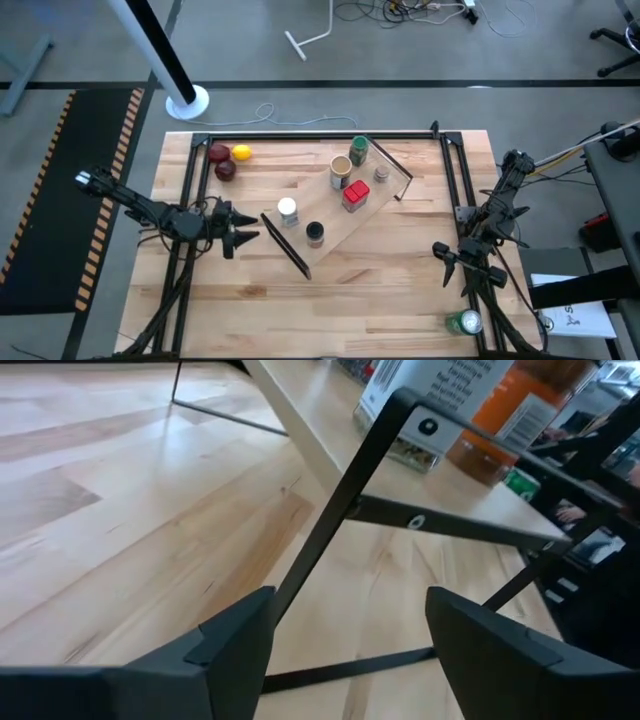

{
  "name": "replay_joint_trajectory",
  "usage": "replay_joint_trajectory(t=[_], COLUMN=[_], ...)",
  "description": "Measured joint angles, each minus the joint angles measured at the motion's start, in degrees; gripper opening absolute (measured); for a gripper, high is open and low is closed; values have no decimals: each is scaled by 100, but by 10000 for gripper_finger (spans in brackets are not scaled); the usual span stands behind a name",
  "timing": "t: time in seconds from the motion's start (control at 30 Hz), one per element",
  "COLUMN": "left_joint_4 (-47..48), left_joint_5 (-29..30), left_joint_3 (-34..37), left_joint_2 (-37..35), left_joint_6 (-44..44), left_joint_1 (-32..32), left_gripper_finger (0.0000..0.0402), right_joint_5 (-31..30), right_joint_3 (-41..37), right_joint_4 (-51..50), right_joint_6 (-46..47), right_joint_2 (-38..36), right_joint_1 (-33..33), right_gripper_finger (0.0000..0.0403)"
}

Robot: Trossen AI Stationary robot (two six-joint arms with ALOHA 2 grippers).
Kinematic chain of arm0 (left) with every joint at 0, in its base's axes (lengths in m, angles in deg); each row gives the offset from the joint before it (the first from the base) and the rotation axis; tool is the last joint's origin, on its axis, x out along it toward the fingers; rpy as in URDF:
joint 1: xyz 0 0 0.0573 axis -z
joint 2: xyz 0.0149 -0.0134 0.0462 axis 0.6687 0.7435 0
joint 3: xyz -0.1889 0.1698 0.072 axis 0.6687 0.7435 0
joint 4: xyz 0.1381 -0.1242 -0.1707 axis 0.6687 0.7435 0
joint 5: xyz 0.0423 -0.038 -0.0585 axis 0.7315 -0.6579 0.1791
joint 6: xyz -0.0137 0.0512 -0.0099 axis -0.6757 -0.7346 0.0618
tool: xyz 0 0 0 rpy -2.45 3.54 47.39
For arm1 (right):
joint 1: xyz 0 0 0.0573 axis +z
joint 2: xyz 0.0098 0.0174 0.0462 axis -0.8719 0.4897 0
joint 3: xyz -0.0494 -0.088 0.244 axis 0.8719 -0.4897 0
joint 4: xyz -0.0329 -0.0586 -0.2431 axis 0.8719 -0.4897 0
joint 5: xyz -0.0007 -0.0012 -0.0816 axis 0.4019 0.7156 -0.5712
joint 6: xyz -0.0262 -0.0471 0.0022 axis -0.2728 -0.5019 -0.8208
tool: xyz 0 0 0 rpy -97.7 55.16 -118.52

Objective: Shelf spices
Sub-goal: Return to Home Position

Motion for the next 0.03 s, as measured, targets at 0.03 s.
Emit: replay_joint_trajectory(t=[0.03], left_joint_4=[0], left_joint_5=[0], left_joint_3=[0], left_joint_2=[30], left_joint_6=[0], left_joint_1=[0], left_gripper_finger=[248], right_joint_5=[0], right_joint_3=[0], right_joint_4=[0], right_joint_6=[0], right_joint_2=[0], right_joint_1=[0], right_gripper_finger=[199])
